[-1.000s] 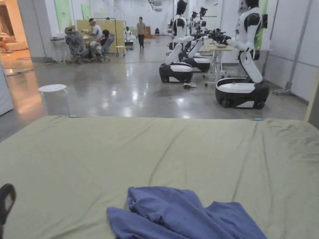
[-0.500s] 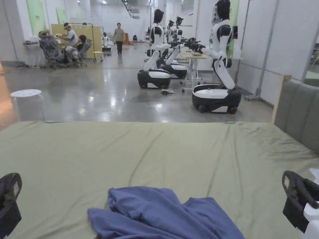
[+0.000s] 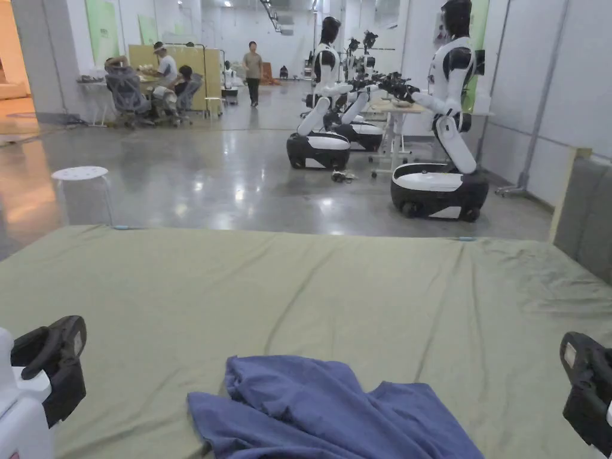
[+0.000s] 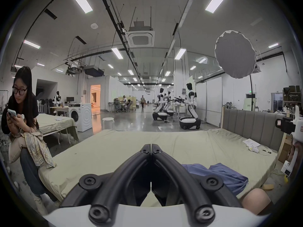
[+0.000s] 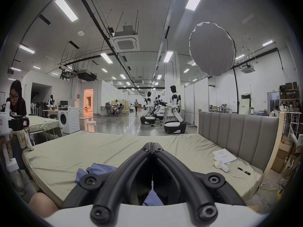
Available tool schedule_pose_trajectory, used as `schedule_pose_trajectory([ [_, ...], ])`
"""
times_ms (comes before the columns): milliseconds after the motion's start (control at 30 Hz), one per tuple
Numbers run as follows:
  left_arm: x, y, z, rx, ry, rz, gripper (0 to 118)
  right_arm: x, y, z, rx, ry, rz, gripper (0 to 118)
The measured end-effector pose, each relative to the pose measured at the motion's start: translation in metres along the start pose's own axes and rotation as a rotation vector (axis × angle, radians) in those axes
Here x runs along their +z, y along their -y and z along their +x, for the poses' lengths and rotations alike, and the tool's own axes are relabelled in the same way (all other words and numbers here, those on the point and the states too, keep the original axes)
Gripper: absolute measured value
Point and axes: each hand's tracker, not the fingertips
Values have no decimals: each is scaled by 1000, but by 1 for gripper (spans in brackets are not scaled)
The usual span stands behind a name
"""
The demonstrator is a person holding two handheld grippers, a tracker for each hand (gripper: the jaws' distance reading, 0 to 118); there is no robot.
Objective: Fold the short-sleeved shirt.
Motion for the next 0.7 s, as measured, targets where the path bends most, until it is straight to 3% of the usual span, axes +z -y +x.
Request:
schedule_pose_trajectory([
  [133,-39,8,-4,25,81,-138,1,-9,1,-2,-6,-17,-5,1],
  [167,-55,10,-8,33,101,-181,9,-12,0,-3,-10,-24,-8,1],
  [300,-117,30,-9,73,166,-286,118,-23,0,-7,6,-46,-13,1],
  [467,-216,82,-4,138,269,-626,117,-41,0,-7,-15,-59,-20,1],
  [700,-309,174,4,161,228,-935,116,-64,6,-3,-27,-54,-46,1],
])
